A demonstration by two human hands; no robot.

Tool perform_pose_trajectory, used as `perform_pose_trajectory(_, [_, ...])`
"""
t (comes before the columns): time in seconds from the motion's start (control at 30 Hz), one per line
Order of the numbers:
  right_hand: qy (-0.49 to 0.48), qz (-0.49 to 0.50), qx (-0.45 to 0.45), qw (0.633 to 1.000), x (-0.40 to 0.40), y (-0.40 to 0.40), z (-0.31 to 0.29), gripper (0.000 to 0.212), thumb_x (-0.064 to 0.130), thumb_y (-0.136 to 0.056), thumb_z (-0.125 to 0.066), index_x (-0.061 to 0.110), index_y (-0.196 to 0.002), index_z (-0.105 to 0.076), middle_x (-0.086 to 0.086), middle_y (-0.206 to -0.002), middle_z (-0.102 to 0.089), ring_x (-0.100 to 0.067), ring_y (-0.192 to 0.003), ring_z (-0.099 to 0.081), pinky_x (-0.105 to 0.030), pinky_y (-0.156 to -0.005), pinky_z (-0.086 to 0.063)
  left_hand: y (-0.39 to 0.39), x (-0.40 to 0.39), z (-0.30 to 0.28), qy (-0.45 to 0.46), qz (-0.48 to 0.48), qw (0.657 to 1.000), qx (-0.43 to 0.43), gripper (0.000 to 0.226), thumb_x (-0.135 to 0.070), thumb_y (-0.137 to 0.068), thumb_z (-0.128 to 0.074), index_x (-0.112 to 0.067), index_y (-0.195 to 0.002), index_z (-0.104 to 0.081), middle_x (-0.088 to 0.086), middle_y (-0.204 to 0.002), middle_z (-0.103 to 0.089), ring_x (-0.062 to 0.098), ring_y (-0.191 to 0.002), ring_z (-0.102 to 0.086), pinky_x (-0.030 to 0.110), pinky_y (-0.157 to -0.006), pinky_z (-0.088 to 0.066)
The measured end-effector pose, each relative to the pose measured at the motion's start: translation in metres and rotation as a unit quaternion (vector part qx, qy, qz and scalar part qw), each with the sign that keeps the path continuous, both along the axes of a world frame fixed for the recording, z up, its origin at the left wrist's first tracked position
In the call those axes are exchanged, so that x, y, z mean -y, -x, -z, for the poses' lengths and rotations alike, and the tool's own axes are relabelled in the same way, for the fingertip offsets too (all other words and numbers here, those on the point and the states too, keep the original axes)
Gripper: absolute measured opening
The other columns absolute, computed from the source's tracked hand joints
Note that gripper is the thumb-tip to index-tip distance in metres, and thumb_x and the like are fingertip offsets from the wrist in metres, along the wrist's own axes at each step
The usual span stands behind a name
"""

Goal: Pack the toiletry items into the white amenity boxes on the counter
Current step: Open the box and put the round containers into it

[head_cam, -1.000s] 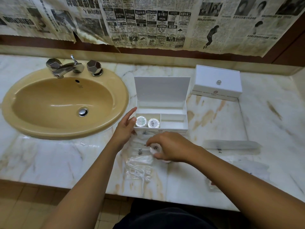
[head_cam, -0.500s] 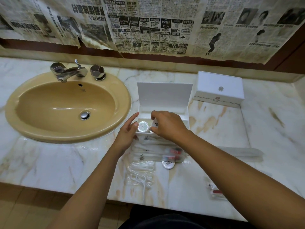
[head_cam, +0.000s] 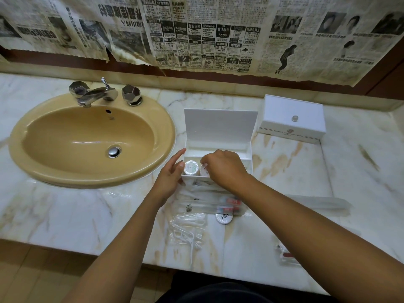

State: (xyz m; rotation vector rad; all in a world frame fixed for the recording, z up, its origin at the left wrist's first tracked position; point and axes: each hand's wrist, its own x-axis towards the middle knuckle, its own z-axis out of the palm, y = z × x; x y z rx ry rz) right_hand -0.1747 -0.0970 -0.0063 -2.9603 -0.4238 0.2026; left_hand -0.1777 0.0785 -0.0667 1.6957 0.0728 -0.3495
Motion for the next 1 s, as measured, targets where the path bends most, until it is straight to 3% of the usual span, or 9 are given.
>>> perform_pose_trajectory(0.13, [0.019,-0.002,0.011,1.000,-0.002,0.000,0.000,0.029,0.006,-0.087,-0.055,0.019,-0.111,-0.067,-0.008,-0.101,-0.068,-0.031,-0.089,-0.062,-0.029,-0.069,-0.041,0.001,0.001,-0.002,0.001,-0.001,1.000,0.003,0.037,-0.027,-0.104,-0.044,-0.045,-0.137,-0.048,-0.009,-0.097,-0.049,0.008,-0.086,-0.049,0.012,-0.065,-0.049])
perform_pose_trajectory(0.23, [0.015,0.012,0.017,1.000,-0.003,-0.002,0.003,0.024,0.009,-0.083,-0.059,0.017,-0.103,-0.069,-0.007,-0.095,-0.070,-0.029,-0.084,-0.063,-0.029,-0.068,-0.045,0.000,0.001,0.000,0.005,0.000,1.000,-0.003,0.037,-0.028,-0.104,-0.045,-0.047,-0.136,-0.049,-0.004,-0.100,-0.049,0.012,-0.090,-0.049,0.015,-0.068,-0.051])
perform_pose_trajectory(0.33, [-0.004,0.035,0.020,0.999,0.002,-0.004,0.005,0.019,0.012,-0.083,-0.061,0.016,-0.099,-0.070,-0.007,-0.094,-0.070,-0.029,-0.084,-0.064,-0.032,-0.073,-0.050,0.001,0.001,-0.002,0.003,0.000,1.000,-0.004,0.037,-0.029,-0.104,-0.045,-0.050,-0.134,-0.049,-0.011,-0.097,-0.048,0.012,-0.090,-0.047,0.016,-0.069,-0.050])
perform_pose_trajectory(0.57, [-0.052,0.045,-0.063,0.996,0.011,0.000,0.009,0.029,0.010,-0.087,-0.056,0.027,-0.106,-0.070,-0.005,-0.108,-0.068,-0.028,-0.093,-0.062,-0.029,-0.071,-0.043,0.002,0.002,-0.002,-0.009,-0.004,1.000,0.009,0.038,-0.027,-0.104,-0.044,-0.045,-0.137,-0.047,-0.018,-0.090,-0.045,0.008,-0.082,-0.047,0.010,-0.064,-0.047])
perform_pose_trajectory(0.73, [-0.065,0.042,-0.030,0.997,0.013,0.011,-0.001,0.032,0.017,-0.092,-0.053,0.025,-0.121,-0.062,-0.002,-0.120,-0.065,-0.027,-0.106,-0.060,-0.034,-0.085,-0.046,0.001,0.001,-0.001,-0.017,-0.002,1.000,0.008,0.038,-0.027,-0.104,-0.044,-0.046,-0.137,-0.048,0.004,-0.083,-0.042,0.013,-0.072,-0.042,0.012,-0.057,-0.043])
perform_pose_trajectory(0.87, [-0.094,0.000,-0.043,0.995,0.012,0.030,-0.014,0.028,0.023,-0.093,-0.052,0.027,-0.119,-0.063,0.004,-0.120,-0.065,-0.024,-0.107,-0.059,-0.035,-0.086,-0.047,-0.001,-0.002,0.004,-0.018,0.004,1.000,0.012,0.038,-0.029,-0.104,-0.045,-0.052,-0.134,-0.049,0.006,-0.092,-0.046,0.013,-0.075,-0.043,0.018,-0.064,-0.048])
perform_pose_trajectory(1.0, [-0.083,-0.060,-0.119,0.988,0.017,0.054,-0.009,0.028,0.027,-0.092,-0.054,0.030,-0.117,-0.064,0.006,-0.122,-0.064,-0.019,-0.109,-0.058,-0.036,-0.088,-0.047,-0.001,0.000,0.002,-0.017,-0.001,1.000,0.016,0.039,-0.026,-0.104,-0.044,-0.048,-0.136,-0.048,-0.002,-0.089,-0.045,0.012,-0.078,-0.044,0.013,-0.062,-0.048])
